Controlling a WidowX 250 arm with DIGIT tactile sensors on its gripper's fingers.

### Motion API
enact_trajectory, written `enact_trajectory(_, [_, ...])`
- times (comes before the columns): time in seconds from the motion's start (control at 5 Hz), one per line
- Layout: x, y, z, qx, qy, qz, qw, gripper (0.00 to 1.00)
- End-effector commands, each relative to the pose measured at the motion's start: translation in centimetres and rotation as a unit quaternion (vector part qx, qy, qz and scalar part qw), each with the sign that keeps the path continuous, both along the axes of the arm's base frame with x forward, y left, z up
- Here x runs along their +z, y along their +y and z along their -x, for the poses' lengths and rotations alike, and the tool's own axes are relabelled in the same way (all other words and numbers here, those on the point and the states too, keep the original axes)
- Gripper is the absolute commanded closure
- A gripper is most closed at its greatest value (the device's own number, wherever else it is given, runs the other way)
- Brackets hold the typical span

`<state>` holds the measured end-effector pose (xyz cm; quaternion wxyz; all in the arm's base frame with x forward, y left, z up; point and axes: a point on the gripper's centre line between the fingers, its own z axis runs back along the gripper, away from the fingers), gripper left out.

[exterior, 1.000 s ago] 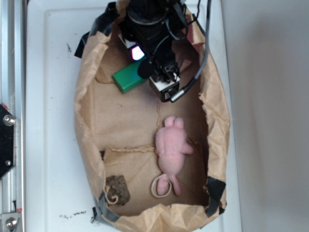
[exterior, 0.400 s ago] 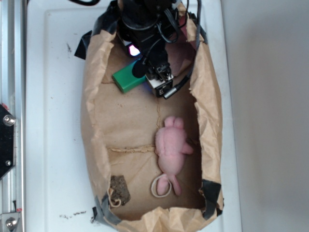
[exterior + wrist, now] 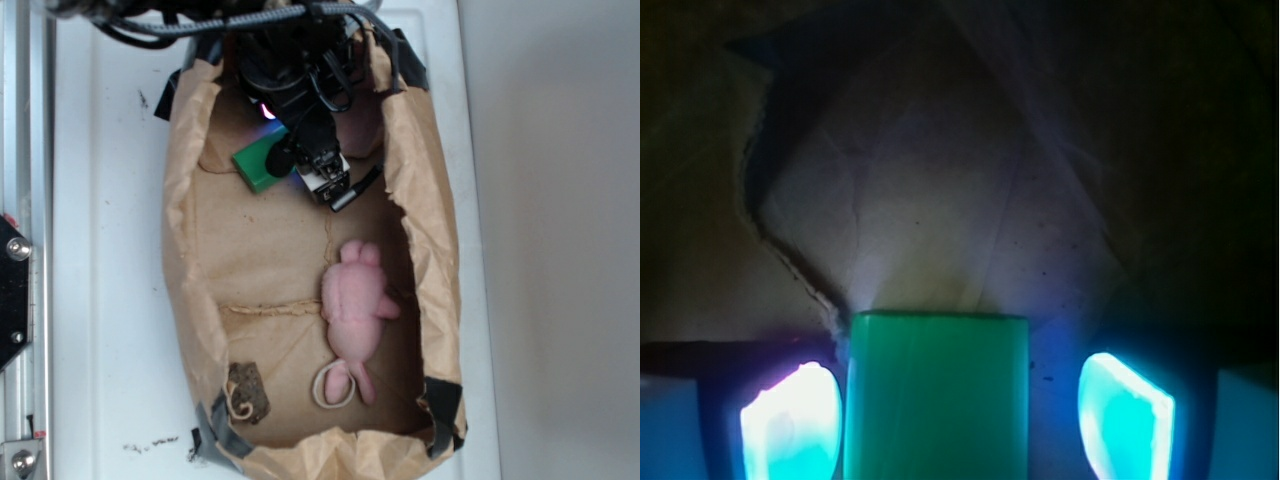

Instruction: Grab the green block.

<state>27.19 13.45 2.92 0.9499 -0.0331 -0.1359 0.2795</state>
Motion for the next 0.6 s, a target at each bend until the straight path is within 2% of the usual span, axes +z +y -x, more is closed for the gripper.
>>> enact_trajectory(0.0, [0.6,-0.9,1.4,-0.007,-0.011,-0.011,1.0,1.0])
enact_trajectory(0.2, [1.0,-1.2,1.9,-0.011,-0.015,-0.011,1.0,1.0])
enact_trajectory(0.4, [1.9,-1.5,2.0,-0.057,-0.012,-0.021,0.998,1.0])
